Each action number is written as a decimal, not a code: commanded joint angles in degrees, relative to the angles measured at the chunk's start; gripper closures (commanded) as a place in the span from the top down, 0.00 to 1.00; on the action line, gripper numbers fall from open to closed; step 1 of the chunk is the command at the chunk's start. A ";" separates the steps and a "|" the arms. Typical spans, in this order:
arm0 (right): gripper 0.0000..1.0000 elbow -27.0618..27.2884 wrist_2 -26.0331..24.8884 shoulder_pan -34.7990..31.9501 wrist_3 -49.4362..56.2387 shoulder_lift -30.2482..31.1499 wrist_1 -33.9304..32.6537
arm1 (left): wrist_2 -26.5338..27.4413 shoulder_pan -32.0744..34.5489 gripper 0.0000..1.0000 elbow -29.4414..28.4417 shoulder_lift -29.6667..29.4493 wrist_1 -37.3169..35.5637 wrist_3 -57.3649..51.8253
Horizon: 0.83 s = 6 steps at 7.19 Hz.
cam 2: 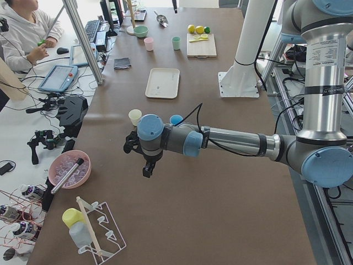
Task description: Place all cups on tray
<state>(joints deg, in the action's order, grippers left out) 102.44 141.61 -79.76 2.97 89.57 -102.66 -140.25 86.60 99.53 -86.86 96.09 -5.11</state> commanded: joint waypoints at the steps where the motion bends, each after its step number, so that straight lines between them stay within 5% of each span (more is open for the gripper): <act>1: 1.00 -0.04 0.07 -0.04 -0.16 0.52 1.93 | 0.07 0.06 0.98 0.14 0.20 0.06 0.01; 6: 1.00 0.04 3.59 -0.04 0.19 0.69 2.11 | 0.07 0.06 0.98 0.14 0.38 0.06 0.01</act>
<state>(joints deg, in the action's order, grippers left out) 102.38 144.64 -79.81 2.82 90.28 -100.66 -140.19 86.66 99.64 -86.49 96.15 -5.10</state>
